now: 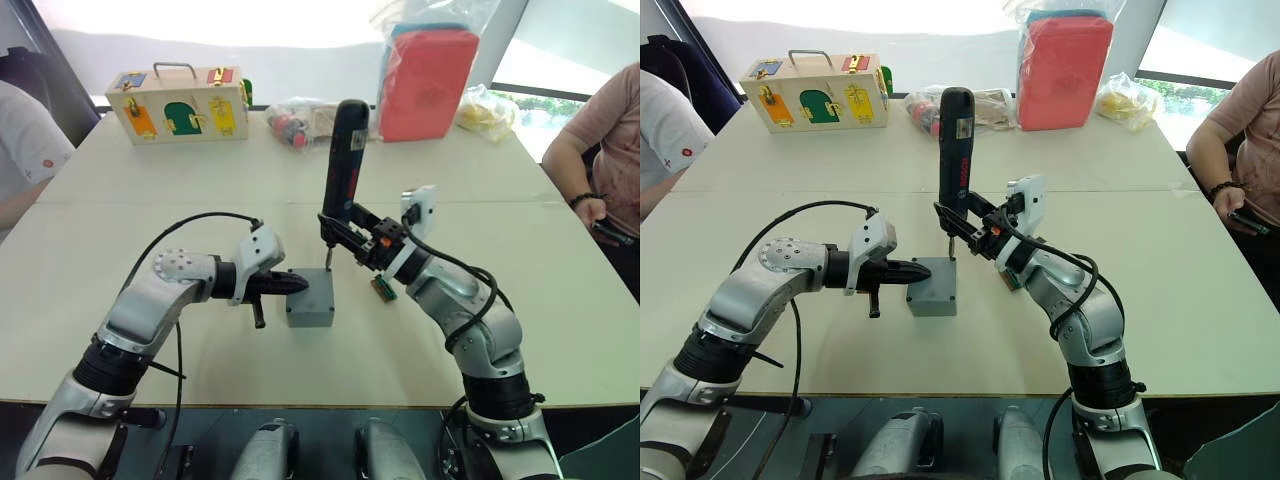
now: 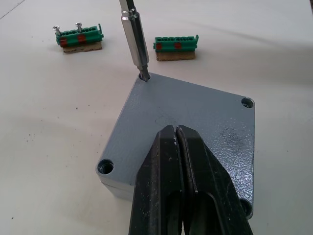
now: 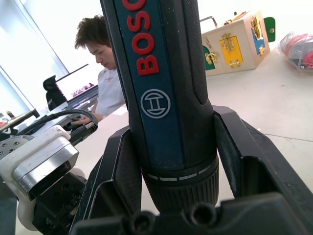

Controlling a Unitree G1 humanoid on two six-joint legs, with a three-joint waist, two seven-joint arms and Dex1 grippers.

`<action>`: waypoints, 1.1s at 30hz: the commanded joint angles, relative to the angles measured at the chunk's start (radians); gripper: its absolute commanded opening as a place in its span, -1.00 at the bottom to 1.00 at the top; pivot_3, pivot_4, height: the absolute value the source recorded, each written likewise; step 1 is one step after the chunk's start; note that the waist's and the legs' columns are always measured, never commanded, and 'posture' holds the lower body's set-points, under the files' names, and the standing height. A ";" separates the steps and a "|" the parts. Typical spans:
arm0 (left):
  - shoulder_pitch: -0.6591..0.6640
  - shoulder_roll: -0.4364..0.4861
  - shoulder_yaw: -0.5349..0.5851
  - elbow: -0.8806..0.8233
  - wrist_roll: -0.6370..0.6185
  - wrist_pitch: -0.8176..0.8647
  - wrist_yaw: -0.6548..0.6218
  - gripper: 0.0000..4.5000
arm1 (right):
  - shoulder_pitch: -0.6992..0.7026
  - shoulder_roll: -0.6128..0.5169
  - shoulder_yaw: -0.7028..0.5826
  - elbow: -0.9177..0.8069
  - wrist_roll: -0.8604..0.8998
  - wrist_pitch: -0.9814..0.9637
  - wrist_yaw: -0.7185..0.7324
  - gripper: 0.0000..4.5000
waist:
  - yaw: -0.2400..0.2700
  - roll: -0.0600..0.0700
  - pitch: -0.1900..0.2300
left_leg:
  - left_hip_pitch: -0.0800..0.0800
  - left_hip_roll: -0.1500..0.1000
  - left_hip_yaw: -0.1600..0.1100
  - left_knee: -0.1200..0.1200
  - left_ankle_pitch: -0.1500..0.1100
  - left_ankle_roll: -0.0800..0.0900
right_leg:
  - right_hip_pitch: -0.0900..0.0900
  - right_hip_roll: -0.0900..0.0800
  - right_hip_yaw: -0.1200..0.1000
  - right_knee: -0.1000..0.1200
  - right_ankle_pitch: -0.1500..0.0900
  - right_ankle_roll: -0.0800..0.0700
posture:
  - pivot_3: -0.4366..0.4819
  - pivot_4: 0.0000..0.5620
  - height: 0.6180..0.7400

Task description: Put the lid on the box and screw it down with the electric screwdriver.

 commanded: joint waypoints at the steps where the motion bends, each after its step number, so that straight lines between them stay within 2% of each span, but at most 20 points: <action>1: 0.002 0.002 -0.023 0.013 0.018 0.006 -0.005 -1.00 | -0.006 0.016 -0.038 -0.001 0.033 0.022 -0.024 -0.21 | 0.000 0.000 0.000 | 0.000 0.000 0.000 0.000 0.000 0.000 | 0.000 0.000 0.000 0.000 0.000 0.000 | -0.05 -0.47 0.97; 18: 0.006 0.000 -0.024 0.013 0.022 -0.001 -0.007 -1.00 | -0.009 0.039 -0.082 -0.004 0.113 0.072 -0.058 -0.21 | -0.001 0.000 0.000 | 0.000 0.000 0.000 -0.001 0.000 0.000 | 0.000 0.000 0.000 0.000 0.000 0.000 | -0.05 -0.47 0.97; 23: 0.005 -0.005 -0.026 0.015 0.024 -0.002 -0.008 -1.00 | 0.046 -0.040 0.062 -0.024 -0.023 -0.007 0.026 -0.21 | -0.001 0.000 0.000 | 0.000 0.000 0.000 -0.001 0.000 0.000 | 0.000 0.000 0.000 0.000 0.000 0.000 | -0.05 -0.47 0.97; 33: 0.018 -0.003 -0.033 0.008 0.033 0.000 -0.008 -1.00 | 0.084 -0.037 0.114 0.022 -0.093 -0.019 0.009 -0.21 | -0.002 0.000 -0.003 | 0.007 0.000 0.000 -0.003 -0.001 0.001 | 0.007 0.000 0.000 -0.002 0.000 0.000 | -0.05 -0.47 0.97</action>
